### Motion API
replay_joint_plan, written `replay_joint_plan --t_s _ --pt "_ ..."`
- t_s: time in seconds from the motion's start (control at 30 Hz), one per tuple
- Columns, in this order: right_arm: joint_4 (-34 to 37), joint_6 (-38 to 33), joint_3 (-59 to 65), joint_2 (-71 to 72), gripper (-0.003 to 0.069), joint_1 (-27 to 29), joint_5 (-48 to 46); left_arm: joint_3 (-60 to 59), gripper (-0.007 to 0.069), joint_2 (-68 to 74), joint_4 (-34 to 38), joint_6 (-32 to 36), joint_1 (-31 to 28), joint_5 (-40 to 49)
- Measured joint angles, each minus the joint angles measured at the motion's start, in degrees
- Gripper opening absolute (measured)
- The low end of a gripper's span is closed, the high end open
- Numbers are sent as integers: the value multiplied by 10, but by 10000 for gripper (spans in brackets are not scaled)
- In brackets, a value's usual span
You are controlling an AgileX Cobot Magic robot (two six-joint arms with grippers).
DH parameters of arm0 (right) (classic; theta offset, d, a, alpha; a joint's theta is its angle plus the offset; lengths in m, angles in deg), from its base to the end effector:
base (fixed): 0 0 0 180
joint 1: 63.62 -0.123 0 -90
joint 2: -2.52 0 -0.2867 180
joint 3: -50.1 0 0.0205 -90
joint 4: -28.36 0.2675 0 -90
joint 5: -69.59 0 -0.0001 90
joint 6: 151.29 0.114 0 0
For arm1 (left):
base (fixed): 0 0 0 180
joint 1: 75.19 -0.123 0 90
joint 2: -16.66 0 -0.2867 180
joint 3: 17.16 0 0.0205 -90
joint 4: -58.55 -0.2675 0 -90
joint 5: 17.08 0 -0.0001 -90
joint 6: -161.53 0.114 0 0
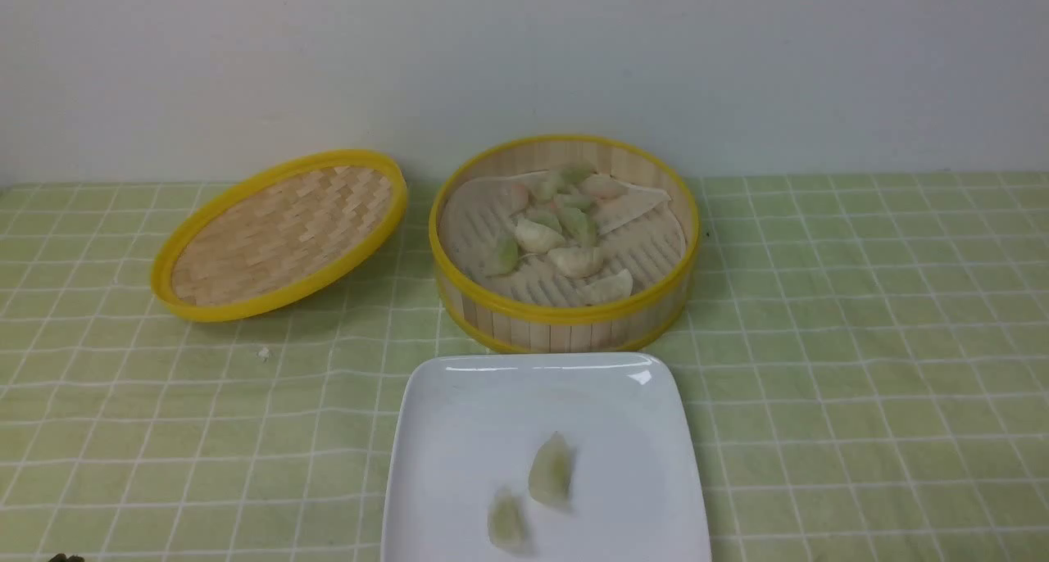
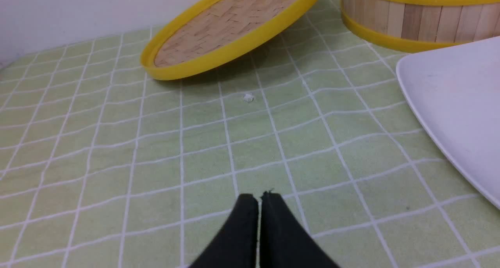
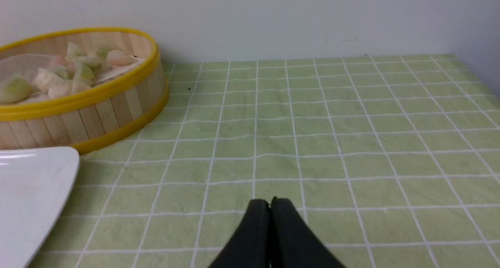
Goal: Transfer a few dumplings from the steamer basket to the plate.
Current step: Use the left arm to grab a dumpling from the steamer
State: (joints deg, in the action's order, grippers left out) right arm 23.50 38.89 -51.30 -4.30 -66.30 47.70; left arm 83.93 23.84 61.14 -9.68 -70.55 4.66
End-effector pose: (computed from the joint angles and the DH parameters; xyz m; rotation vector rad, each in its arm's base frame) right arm 0.0892 0.0006 0.1650 0.0706 1.8708 0.0709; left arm 0.0891 -0.0091 0.1626 0.1922 1.8718 0.0051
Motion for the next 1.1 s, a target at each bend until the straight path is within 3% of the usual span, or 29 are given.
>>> replay_joint_plan --t_s 0.87,0.93,1.1 --pt "0 0 0 0 -10 0 0 0 -6 0 -15 10 0 -2" --pt "0 0 0 0 -10 0 0 -1 -6 0 4 -4 0 -31" --pt "3 2 0 0 -10 0 0 -1 -6 0 150 -84 0 -192"
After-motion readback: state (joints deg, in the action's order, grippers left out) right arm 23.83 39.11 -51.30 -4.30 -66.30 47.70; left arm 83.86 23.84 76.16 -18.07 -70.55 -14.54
